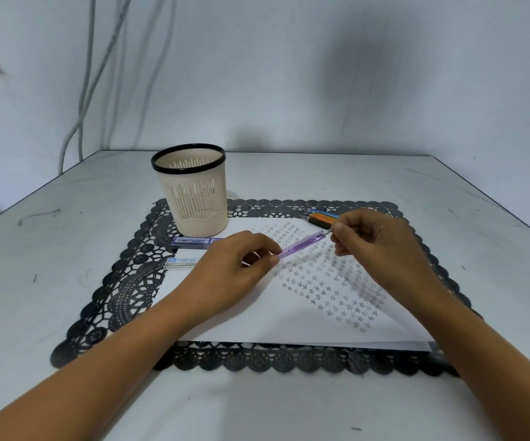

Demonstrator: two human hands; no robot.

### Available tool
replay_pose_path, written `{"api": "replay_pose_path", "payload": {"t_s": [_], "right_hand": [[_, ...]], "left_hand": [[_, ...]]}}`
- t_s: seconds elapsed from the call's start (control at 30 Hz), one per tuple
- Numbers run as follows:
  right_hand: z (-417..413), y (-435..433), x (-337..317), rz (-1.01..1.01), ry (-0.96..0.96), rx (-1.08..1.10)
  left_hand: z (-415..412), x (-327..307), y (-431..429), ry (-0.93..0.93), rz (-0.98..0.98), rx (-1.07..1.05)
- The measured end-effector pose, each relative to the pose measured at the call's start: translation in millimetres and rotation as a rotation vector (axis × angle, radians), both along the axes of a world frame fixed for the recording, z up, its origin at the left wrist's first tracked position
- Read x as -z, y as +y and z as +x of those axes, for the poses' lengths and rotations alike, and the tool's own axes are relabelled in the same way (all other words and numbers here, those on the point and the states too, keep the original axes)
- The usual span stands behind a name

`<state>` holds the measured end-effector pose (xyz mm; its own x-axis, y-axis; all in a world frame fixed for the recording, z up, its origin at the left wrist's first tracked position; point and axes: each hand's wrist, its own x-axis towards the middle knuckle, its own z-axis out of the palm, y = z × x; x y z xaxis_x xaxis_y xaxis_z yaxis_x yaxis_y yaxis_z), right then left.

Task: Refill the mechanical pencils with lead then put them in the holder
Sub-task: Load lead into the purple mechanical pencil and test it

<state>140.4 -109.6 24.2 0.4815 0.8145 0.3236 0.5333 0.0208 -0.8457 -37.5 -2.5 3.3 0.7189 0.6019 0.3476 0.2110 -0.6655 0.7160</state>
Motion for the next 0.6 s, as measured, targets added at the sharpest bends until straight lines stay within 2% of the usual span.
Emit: {"api": "replay_pose_path", "payload": {"t_s": [0.6], "right_hand": [[-4.6,-0.1,-0.7,0.024,0.064,-0.025]], "left_hand": [[-0.1,0.1,-0.2,0.007,0.021,-0.029]]}}
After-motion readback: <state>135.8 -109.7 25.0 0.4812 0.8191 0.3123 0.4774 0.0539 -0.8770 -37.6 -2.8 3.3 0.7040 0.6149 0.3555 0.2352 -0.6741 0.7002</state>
